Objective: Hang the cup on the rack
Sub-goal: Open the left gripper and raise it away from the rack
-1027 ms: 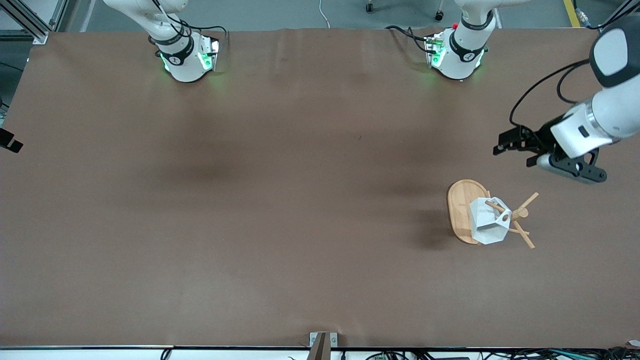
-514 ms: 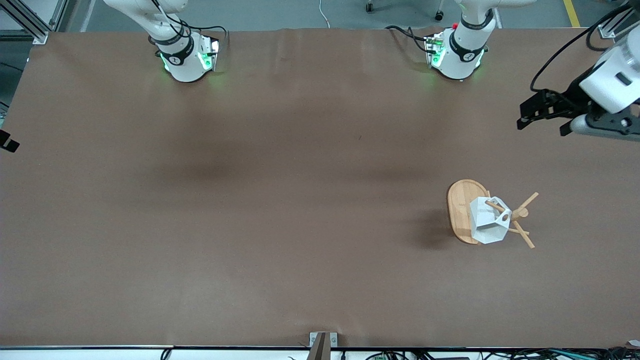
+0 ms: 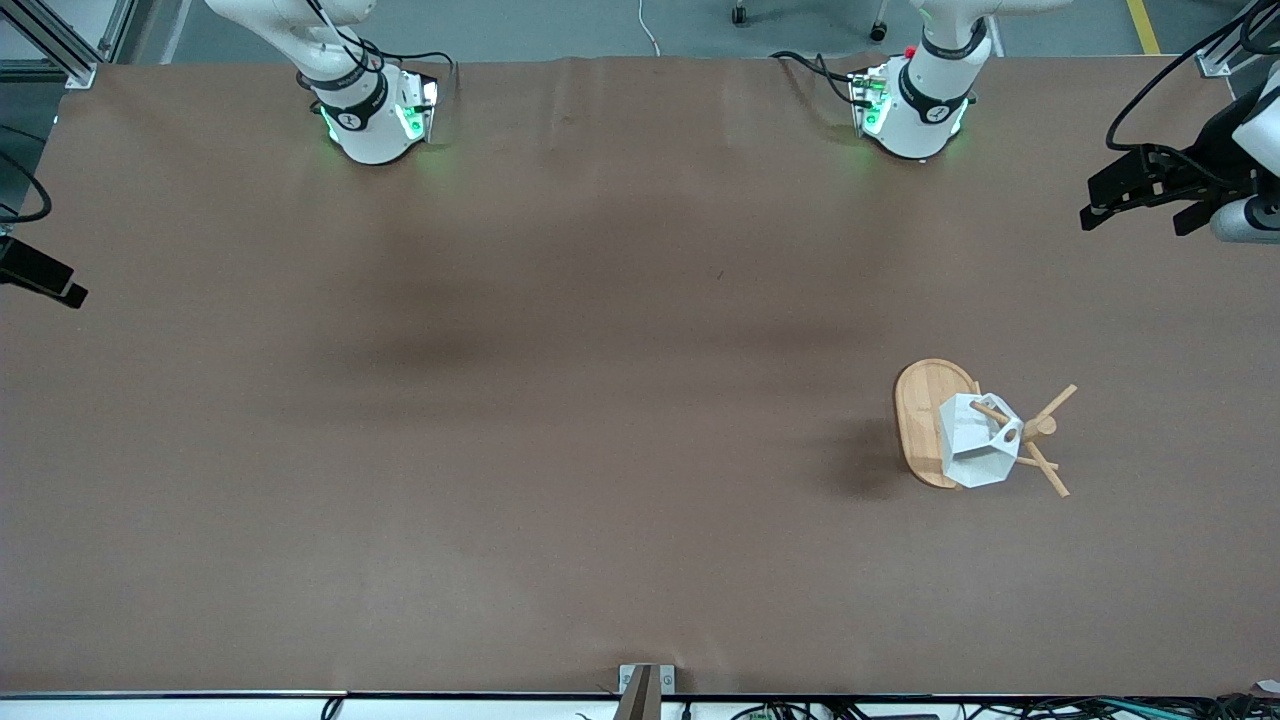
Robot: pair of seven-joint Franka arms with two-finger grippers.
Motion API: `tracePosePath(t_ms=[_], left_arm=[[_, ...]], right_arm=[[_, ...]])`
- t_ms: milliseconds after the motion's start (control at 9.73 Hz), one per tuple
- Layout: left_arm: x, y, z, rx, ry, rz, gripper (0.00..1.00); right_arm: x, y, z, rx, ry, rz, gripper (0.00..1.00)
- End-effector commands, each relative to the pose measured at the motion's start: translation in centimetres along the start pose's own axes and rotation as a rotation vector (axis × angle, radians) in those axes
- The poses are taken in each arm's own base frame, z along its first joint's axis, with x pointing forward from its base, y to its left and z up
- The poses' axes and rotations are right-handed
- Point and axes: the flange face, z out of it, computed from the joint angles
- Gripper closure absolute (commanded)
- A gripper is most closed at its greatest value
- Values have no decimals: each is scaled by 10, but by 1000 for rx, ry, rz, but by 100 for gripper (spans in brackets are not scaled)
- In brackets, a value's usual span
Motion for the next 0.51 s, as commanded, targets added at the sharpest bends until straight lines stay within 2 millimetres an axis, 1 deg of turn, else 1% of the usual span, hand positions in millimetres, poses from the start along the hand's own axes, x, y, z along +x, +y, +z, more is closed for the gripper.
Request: tracePosePath(t_ms=[0, 103, 205, 411], left_arm=[[4, 7, 13, 31, -38, 6, 0], [7, 10, 15, 35, -41, 8, 0], [7, 13, 11, 36, -30, 13, 0], [0, 19, 4, 30, -19, 30, 0]], right_arm=[[-4, 8, -3, 3, -5, 14, 0], [-4, 11, -3, 5, -5, 17, 0], [-4, 11, -2, 13, -7, 15, 0], [-8, 6, -5, 12, -10, 5, 0]])
